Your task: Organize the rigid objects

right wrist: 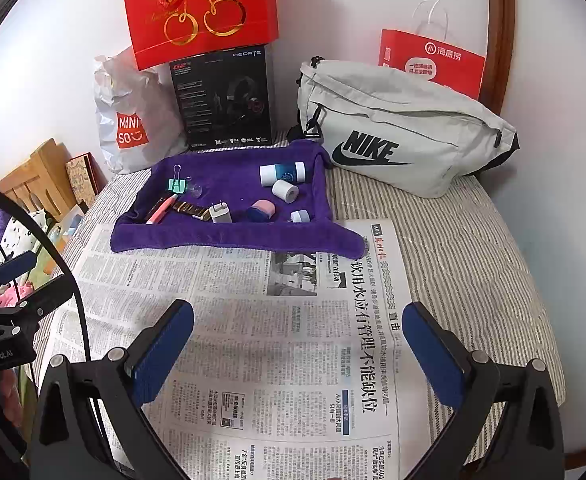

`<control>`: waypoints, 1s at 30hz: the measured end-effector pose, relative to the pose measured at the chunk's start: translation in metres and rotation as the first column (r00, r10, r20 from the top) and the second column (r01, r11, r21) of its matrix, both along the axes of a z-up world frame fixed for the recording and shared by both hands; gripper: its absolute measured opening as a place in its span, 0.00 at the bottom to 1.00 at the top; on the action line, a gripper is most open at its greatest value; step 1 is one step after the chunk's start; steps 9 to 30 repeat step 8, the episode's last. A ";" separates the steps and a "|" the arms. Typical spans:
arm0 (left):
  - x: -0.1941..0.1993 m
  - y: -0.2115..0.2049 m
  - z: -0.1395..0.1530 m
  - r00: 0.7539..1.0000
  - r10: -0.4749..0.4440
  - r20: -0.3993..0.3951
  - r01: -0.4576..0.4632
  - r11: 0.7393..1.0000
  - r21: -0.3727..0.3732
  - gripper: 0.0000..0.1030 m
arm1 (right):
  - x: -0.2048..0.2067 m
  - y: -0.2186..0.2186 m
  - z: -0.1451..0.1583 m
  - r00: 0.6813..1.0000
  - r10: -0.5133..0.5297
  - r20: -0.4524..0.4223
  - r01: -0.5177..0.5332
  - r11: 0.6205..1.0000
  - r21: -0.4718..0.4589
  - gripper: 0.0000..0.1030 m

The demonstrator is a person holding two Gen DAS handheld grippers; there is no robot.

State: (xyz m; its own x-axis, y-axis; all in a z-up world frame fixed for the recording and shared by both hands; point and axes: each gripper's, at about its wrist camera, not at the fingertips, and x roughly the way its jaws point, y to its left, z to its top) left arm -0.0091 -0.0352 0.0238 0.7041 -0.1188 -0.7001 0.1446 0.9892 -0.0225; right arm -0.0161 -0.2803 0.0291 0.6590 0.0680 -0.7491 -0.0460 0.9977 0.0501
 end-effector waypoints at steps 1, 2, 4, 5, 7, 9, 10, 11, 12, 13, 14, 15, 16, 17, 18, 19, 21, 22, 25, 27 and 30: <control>0.000 -0.001 0.000 1.000 -0.001 0.003 0.001 1.000 0.004 1.00 | 0.000 -0.001 0.000 1.000 -0.001 -0.001 0.001 1.000 0.001 0.99; 0.000 -0.001 0.000 1.000 0.000 0.006 0.000 1.000 0.009 1.00 | 0.000 -0.001 0.000 1.000 0.000 -0.001 0.000 1.000 0.003 1.00; 0.000 -0.002 0.000 1.000 -0.002 0.011 0.002 1.000 0.015 1.00 | 0.001 -0.002 -0.001 1.000 0.000 -0.002 0.000 1.000 0.000 1.00; 0.001 -0.003 0.000 1.000 -0.004 0.013 0.004 1.000 0.016 1.00 | 0.001 -0.002 -0.002 1.000 -0.001 -0.002 0.001 1.000 -0.003 0.99; 0.001 -0.001 0.000 1.000 -0.005 0.024 0.005 1.000 0.006 1.00 | 0.003 -0.003 -0.003 1.000 -0.001 -0.004 0.001 1.000 -0.001 0.99; 0.001 0.000 0.000 0.999 -0.010 0.031 0.010 1.000 -0.001 1.00 | 0.004 -0.004 -0.005 1.000 -0.001 -0.005 0.001 1.000 0.003 1.00; 0.001 0.000 0.000 0.999 -0.010 0.031 0.010 1.000 -0.001 1.00 | 0.004 -0.004 -0.005 1.000 -0.001 -0.005 0.001 1.000 0.003 1.00; 0.001 0.000 0.000 0.999 -0.010 0.031 0.010 1.000 -0.001 1.00 | 0.004 -0.004 -0.005 1.000 -0.001 -0.005 0.001 1.000 0.003 1.00; 0.001 0.000 0.000 0.999 -0.010 0.031 0.010 1.000 -0.001 1.00 | 0.004 -0.004 -0.005 1.000 -0.001 -0.005 0.001 1.000 0.003 1.00; 0.001 0.000 0.000 0.999 -0.010 0.031 0.010 1.000 -0.001 1.00 | 0.004 -0.004 -0.005 1.000 -0.001 -0.005 0.001 1.000 0.003 1.00; 0.001 0.000 0.000 0.999 -0.010 0.031 0.010 1.000 -0.001 1.00 | 0.004 -0.004 -0.005 1.000 -0.001 -0.005 0.001 1.000 0.003 1.00; 0.001 0.000 0.000 0.999 -0.010 0.031 0.010 1.000 -0.001 1.00 | 0.004 -0.004 -0.005 1.000 -0.001 -0.005 0.001 1.000 0.003 1.00; 0.001 0.000 0.000 0.999 -0.010 0.031 0.010 1.000 -0.001 1.00 | 0.004 -0.004 -0.005 1.000 -0.001 -0.005 0.001 1.000 0.003 1.00; 0.001 0.000 0.000 0.999 -0.010 0.031 0.010 1.000 -0.001 1.00 | 0.004 -0.004 -0.005 1.000 -0.001 -0.005 0.001 1.000 0.003 1.00; 0.001 0.000 0.000 0.999 -0.010 0.031 0.010 1.000 -0.001 1.00 | 0.004 -0.004 -0.005 1.000 -0.001 -0.005 0.001 1.000 0.003 1.00; 0.001 0.000 0.000 0.999 -0.010 0.031 0.010 1.000 -0.001 1.00 | 0.004 -0.004 -0.005 1.000 -0.001 -0.005 0.001 1.000 0.003 1.00; 0.001 0.000 0.000 0.999 -0.010 0.031 0.010 1.000 -0.001 1.00 | 0.004 -0.004 -0.005 1.000 -0.001 -0.005 0.001 1.000 0.003 1.00; 0.001 0.000 0.000 0.999 -0.010 0.031 0.010 1.000 -0.001 1.00 | 0.004 -0.004 -0.005 1.000 -0.001 -0.005 0.001 1.000 0.003 1.00; 0.001 0.000 0.000 0.999 -0.010 0.031 0.010 1.000 -0.001 1.00 | 0.004 -0.004 -0.005 1.000 -0.001 -0.005 0.001 1.000 0.003 1.00; 0.001 0.000 0.000 0.999 -0.010 0.031 0.010 1.000 -0.001 1.00 | 0.004 -0.004 -0.005 1.000 -0.001 -0.005 0.001 1.000 0.003 1.00; 0.001 0.000 0.000 0.999 -0.010 0.031 0.010 1.000 -0.001 1.00 | 0.004 -0.004 -0.005 1.000 -0.001 -0.005 0.001 1.000 0.003 1.00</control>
